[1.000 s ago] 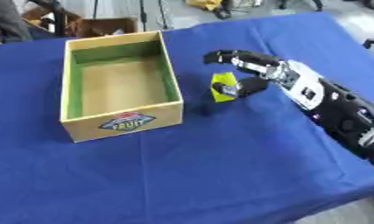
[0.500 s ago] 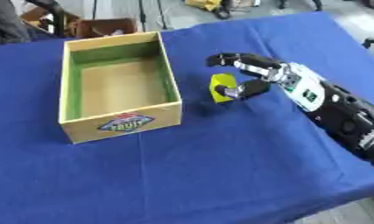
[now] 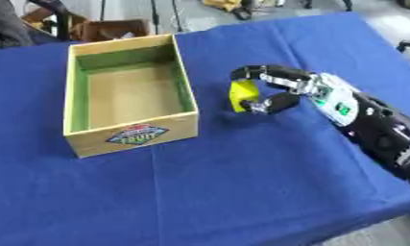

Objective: Pick up objects on the table and place them in the box.

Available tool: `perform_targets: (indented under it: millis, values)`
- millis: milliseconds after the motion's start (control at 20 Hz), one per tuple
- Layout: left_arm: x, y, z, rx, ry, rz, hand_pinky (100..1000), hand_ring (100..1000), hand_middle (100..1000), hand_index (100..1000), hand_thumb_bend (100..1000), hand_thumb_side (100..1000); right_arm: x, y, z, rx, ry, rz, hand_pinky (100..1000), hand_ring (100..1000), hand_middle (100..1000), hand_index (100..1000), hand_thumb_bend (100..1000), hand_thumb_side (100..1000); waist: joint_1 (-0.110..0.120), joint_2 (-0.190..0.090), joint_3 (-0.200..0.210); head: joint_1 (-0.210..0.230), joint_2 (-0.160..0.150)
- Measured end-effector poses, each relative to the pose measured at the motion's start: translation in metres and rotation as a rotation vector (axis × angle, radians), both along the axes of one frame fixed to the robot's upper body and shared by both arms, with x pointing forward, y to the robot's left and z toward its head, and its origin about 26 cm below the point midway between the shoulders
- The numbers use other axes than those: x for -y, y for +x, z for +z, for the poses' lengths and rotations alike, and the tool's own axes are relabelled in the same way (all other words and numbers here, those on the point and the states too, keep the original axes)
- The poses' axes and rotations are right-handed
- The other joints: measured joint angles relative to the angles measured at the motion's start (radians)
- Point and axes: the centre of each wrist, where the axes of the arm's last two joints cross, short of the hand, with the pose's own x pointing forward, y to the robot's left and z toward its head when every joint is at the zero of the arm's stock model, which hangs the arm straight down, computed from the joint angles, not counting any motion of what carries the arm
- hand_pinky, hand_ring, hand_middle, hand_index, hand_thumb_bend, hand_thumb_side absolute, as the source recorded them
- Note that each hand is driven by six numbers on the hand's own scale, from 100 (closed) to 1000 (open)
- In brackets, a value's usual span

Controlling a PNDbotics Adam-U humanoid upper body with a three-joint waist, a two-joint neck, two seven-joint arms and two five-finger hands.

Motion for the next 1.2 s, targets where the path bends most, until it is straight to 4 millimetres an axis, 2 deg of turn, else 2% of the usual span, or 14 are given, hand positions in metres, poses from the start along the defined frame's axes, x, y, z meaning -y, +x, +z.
perform_targets:
  millis: [500, 600, 650, 700, 750, 850, 900, 950, 1000, 1100, 1150, 1200]
  values:
    - [0.0000, 0.0000, 0.0001, 0.001, 0.001, -0.003, 466, 707, 379, 450, 369, 931, 0.0010, 0.0002, -0.0050, -0.026, -0.016, -0.005, 861, 1000, 922, 976, 227, 730, 0.000, 0.002, -0.004, 0.000, 0.000]
    - [0.0000, 0.0000, 0.0001, 0.001, 0.002, -0.004, 466, 708, 379, 450, 369, 931, 0.0012, 0.0004, -0.0053, -0.027, -0.017, -0.006, 831, 1000, 901, 974, 206, 675, 0.000, 0.002, -0.005, 0.001, 0.000]
    - [0.0000, 0.0000, 0.0001, 0.002, 0.002, -0.004, 467, 708, 379, 450, 369, 931, 0.0012, 0.0005, -0.0052, -0.026, -0.020, -0.006, 796, 983, 883, 970, 159, 604, 0.000, 0.002, -0.005, 0.001, 0.000]
    - [0.0000, 0.0000, 0.0002, 0.002, 0.002, -0.004, 467, 708, 379, 450, 369, 932, 0.0012, 0.0005, -0.0052, -0.027, -0.023, -0.007, 746, 941, 857, 963, 100, 492, 0.000, 0.002, -0.005, 0.001, 0.000]
    - [0.0001, 0.0000, 0.0002, 0.002, 0.002, -0.004, 467, 708, 379, 450, 369, 932, 0.0013, 0.0006, -0.0051, -0.027, -0.025, -0.008, 726, 918, 844, 960, 100, 446, 0.000, 0.002, -0.005, 0.001, 0.000]
    - [0.0001, 0.0000, 0.0002, 0.001, 0.002, -0.004, 467, 708, 379, 450, 369, 932, 0.0014, 0.0009, -0.0042, -0.027, -0.027, -0.011, 622, 791, 779, 951, 100, 324, 0.000, 0.002, -0.005, 0.001, 0.000]
    - [0.0001, 0.0000, 0.0002, 0.002, 0.002, -0.005, 467, 708, 379, 450, 368, 932, 0.0013, 0.0013, -0.0031, -0.024, -0.026, -0.013, 561, 704, 742, 947, 100, 294, 0.000, 0.002, -0.006, 0.001, 0.000]
    - [0.0001, 0.0000, 0.0002, 0.002, 0.002, -0.005, 467, 708, 379, 450, 368, 932, 0.0013, 0.0018, -0.0019, -0.019, -0.024, -0.015, 561, 704, 740, 946, 100, 283, 0.000, 0.002, -0.006, 0.001, 0.000]
    - [0.0001, 0.0000, 0.0002, 0.002, 0.002, -0.005, 467, 708, 379, 450, 368, 932, 0.0012, 0.0021, -0.0015, -0.016, -0.022, -0.019, 493, 614, 691, 941, 100, 235, 0.000, 0.002, -0.006, 0.001, 0.000]
    - [0.0001, 0.0000, 0.0002, 0.002, 0.002, -0.005, 467, 709, 379, 450, 367, 932, 0.0010, 0.0021, -0.0014, -0.008, -0.014, -0.025, 382, 510, 598, 927, 100, 178, 0.000, 0.002, -0.007, 0.001, 0.000]
    - [0.0001, 0.0000, 0.0002, 0.002, 0.002, -0.005, 467, 709, 379, 450, 367, 932, 0.0008, 0.0021, -0.0015, -0.001, -0.006, -0.028, 382, 510, 598, 927, 100, 178, 0.000, 0.002, -0.009, 0.001, 0.000]
    - [0.0001, 0.0000, 0.0002, 0.002, 0.002, -0.005, 468, 709, 379, 450, 367, 932, 0.0004, 0.0021, -0.0016, 0.006, 0.003, -0.031, 305, 453, 536, 916, 100, 158, 0.000, 0.002, -0.010, 0.001, 0.000]
